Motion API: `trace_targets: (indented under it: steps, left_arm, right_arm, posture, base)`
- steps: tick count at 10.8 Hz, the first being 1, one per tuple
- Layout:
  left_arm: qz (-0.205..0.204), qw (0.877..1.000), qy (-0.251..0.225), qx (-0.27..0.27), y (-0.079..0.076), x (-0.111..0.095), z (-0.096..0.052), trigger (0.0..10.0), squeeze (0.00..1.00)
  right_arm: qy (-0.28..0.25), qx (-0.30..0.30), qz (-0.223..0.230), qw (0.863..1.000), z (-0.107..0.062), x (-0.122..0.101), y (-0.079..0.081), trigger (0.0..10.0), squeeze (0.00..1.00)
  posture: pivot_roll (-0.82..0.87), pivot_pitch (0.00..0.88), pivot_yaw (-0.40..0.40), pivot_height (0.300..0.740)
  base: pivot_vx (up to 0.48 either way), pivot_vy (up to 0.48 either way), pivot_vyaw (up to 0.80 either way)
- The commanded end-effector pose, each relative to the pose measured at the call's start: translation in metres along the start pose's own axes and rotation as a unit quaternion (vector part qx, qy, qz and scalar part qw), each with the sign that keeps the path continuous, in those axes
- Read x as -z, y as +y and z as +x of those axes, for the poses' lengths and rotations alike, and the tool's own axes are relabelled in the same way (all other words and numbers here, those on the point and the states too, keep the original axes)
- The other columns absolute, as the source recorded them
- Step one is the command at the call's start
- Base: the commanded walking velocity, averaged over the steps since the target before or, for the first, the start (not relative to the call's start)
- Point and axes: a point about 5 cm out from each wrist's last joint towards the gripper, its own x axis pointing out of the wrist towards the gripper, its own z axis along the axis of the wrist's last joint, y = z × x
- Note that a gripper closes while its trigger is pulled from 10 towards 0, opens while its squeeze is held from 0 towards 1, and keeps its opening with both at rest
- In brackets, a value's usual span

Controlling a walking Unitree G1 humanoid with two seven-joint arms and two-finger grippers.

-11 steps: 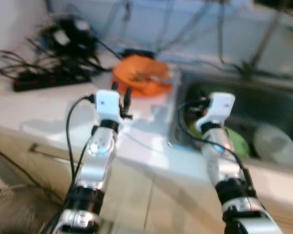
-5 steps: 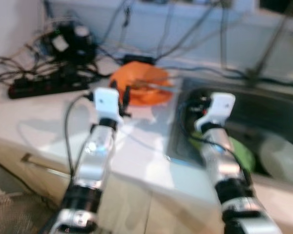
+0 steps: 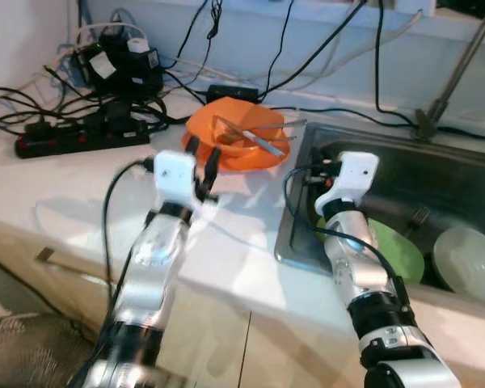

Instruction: Kitchen organization

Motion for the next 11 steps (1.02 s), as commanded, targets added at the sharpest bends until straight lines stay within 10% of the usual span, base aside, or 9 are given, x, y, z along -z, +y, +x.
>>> trace_targets:
  steps: [1,11]
  left_arm:
    - [-0.001,1.000,0.001,0.005,0.002,-0.002,-0.001,10.0,0.00]
    - [-0.052,0.994,0.091,0.038,-0.010,0.014,0.005,10.0,0.00]
  right_arm:
    - [-0.002,0.006,0.000,1.000,-0.001,0.000,-0.002,10.0,0.00]
    - [0.004,0.022,-0.005,1.000,-0.001,0.001,-0.011,10.0,0.00]
  posture:
    - [0.23,0.000,-0.015,0.740]
    - [0.23,0.004,-0.019,0.740]
  base:
    - [0.000,0.000,0.00]
    - [0.000,0.000,0.00]
